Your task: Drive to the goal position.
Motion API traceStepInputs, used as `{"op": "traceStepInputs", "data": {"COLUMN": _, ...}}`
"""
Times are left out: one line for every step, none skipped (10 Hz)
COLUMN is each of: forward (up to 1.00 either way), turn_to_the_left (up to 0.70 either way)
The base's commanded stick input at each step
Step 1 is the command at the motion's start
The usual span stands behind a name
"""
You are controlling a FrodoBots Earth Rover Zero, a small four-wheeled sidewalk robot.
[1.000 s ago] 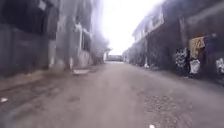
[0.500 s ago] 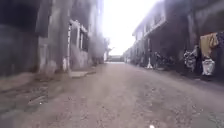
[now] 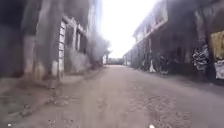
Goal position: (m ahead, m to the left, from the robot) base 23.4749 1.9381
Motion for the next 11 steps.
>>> {"op": "traceStepInputs", "data": {"forward": 1.0, "turn_to_the_left": 0.0}}
{"op": "traceStepInputs", "data": {"forward": 1.0, "turn_to_the_left": 0.0}}
{"op": "traceStepInputs", "data": {"forward": 1.0, "turn_to_the_left": 0.0}}
{"op": "traceStepInputs", "data": {"forward": 1.0, "turn_to_the_left": 0.0}}
{"op": "traceStepInputs", "data": {"forward": 1.0, "turn_to_the_left": -0.04}}
{"op": "traceStepInputs", "data": {"forward": 1.0, "turn_to_the_left": -0.23}}
{"op": "traceStepInputs", "data": {"forward": 1.0, "turn_to_the_left": -0.12}}
{"op": "traceStepInputs", "data": {"forward": 1.0, "turn_to_the_left": 0.0}}
{"op": "traceStepInputs", "data": {"forward": 1.0, "turn_to_the_left": 0.0}}
{"op": "traceStepInputs", "data": {"forward": 1.0, "turn_to_the_left": 0.0}}
{"op": "traceStepInputs", "data": {"forward": 1.0, "turn_to_the_left": 0.0}}
